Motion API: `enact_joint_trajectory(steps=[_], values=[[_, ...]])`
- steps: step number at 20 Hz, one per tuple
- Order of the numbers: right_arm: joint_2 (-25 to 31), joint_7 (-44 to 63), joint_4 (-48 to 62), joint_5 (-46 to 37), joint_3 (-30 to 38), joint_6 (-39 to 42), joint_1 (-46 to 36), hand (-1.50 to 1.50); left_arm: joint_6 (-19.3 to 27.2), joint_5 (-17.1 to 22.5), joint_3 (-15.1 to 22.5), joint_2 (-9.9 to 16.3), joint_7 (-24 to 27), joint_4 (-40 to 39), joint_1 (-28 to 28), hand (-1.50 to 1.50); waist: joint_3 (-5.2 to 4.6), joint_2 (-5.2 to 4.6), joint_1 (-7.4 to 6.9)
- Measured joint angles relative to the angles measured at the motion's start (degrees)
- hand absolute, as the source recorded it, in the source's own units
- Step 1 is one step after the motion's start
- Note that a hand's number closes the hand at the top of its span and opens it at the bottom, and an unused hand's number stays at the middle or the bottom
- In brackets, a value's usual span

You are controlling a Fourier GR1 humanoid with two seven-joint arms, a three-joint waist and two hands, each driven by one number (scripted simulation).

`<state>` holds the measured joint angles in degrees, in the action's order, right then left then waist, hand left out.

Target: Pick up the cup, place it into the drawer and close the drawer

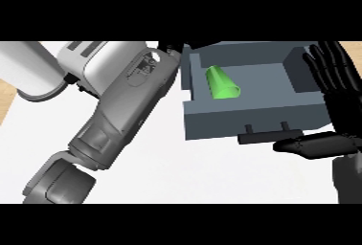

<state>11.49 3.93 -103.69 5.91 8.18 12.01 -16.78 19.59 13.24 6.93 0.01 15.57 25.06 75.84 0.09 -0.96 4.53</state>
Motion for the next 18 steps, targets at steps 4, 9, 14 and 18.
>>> enact_joint_trajectory(steps=[4, 9, 14, 18], values=[[0.5, -0.4, 0.9, 0.6, -0.1, 1.0, -1.5, -1.5, -1.2, 1.7, 4.2, 0.0, -1.6, -4.5, 0.7, 1.5, 0.04, -0.53, 1.81], [0.8, 0.0, 1.8, 1.4, -0.5, 1.8, -3.8, -1.5, -4.2, 3.0, 8.7, 0.0, -3.3, -7.8, 0.6, 1.5, 0.05, -1.17, 3.87], [0.3, 0.2, 2.4, 2.3, -1.5, 2.6, -5.6, -1.5, -4.6, 5.3, 11.8, 0.0, -2.1, -7.6, -1.5, -1.5, 0.02, -1.6, 5.9], [-1.0, 0.9, 2.3, 4.9, -4.0, 5.0, -6.8, 1.5, -4.4, 9.0, 11.5, 0.0, 0.1, -6.3, -2.8, -1.5, -0.02, -1.92, 7.04]])
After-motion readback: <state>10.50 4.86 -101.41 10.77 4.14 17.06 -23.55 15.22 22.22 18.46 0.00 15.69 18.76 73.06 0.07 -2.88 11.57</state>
